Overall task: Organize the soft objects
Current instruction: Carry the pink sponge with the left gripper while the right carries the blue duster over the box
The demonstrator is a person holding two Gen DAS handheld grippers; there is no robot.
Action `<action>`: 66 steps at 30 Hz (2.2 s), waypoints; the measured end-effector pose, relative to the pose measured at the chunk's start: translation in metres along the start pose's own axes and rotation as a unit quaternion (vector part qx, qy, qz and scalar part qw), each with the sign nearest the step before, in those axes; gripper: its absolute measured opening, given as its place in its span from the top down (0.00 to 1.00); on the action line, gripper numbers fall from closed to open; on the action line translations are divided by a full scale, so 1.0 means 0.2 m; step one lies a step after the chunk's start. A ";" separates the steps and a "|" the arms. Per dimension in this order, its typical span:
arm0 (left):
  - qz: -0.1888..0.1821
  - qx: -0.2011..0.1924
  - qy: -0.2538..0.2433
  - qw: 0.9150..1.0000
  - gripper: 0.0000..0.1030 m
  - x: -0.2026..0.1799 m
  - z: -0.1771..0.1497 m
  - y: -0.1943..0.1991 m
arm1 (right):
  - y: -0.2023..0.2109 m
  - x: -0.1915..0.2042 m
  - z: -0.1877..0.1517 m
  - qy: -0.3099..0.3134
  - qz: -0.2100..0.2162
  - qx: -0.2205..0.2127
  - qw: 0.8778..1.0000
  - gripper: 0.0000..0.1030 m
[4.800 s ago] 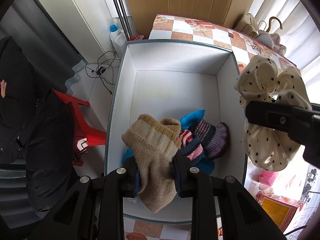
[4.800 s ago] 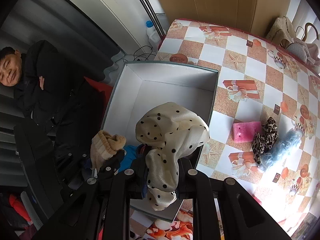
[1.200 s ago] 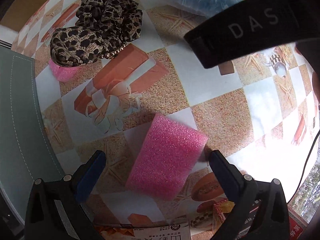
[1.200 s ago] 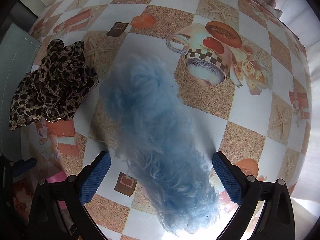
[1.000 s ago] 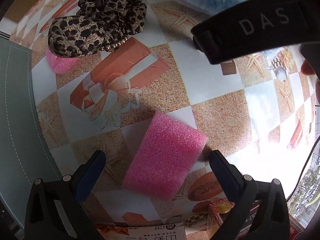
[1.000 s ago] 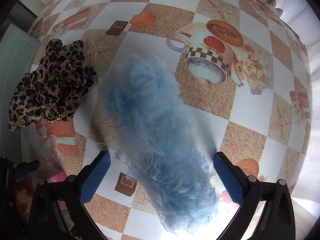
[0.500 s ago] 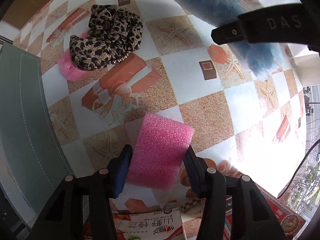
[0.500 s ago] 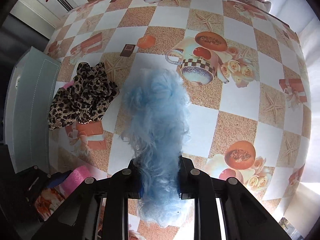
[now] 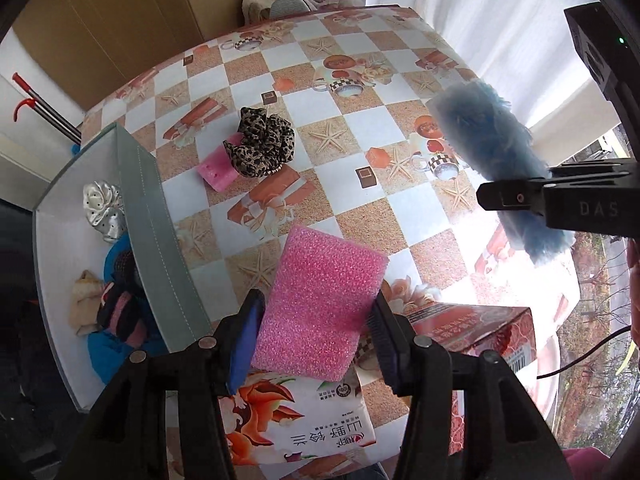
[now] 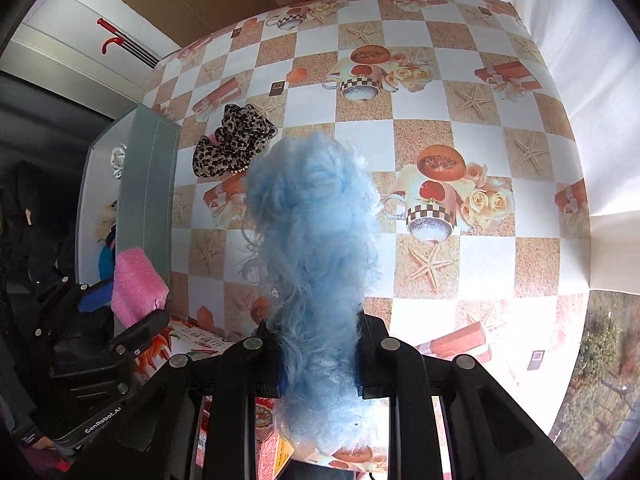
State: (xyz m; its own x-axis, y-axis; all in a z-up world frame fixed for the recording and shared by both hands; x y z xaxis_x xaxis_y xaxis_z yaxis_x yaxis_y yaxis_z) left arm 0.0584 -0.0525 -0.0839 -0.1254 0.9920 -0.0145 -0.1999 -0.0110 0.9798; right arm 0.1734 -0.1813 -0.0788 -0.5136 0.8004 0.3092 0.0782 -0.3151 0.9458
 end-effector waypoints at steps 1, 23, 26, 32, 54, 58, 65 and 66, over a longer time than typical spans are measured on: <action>-0.002 -0.005 0.000 1.000 0.46 0.00 -0.03 0.03 | 0.03 0.02 -0.02 -0.003 0.005 -0.001 1.000 0.77; 0.032 -0.061 0.088 0.994 0.46 0.42 -0.49 0.37 | -0.01 0.93 -0.20 0.115 0.018 0.020 0.993 0.77; 0.027 -0.066 0.093 0.993 0.46 0.44 -0.51 0.38 | -0.03 0.98 -0.21 0.128 0.010 0.030 0.991 0.77; 0.024 -0.073 0.092 0.993 0.46 0.44 -0.55 0.39 | -0.08 1.07 -0.26 0.159 -0.008 0.053 0.986 0.77; 0.031 -0.080 0.131 0.988 0.46 0.54 -0.64 0.38 | -0.18 1.23 -0.29 0.197 -0.027 0.091 0.976 0.77; 0.030 -0.079 0.133 0.987 0.46 0.55 -0.64 0.38 | -0.19 1.23 -0.28 0.197 -0.026 0.092 0.976 0.77; 0.031 -0.077 0.134 0.987 0.46 0.57 -0.63 0.36 | -0.20 1.24 -0.24 0.197 -0.025 0.090 0.976 0.77; 0.031 -0.076 0.135 0.987 0.46 0.58 -0.63 0.36 | -0.20 1.24 -0.24 0.196 -0.024 0.089 0.976 0.77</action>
State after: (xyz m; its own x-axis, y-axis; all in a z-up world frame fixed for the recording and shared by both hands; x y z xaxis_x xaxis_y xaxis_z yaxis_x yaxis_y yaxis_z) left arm -0.0929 0.0451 -0.0406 -0.3921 0.9195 -0.0286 -0.3247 -0.1092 0.9395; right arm 0.0030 0.0056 -0.0455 -0.8050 0.5446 0.2355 0.1754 -0.1608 0.9713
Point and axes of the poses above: each gripper's, at about its wrist camera, not at the fingertips, and y roughly against the way its jaws point, x to its left, z to its top, the point moved 2 cm from there along -y, roughly the way its jaws point
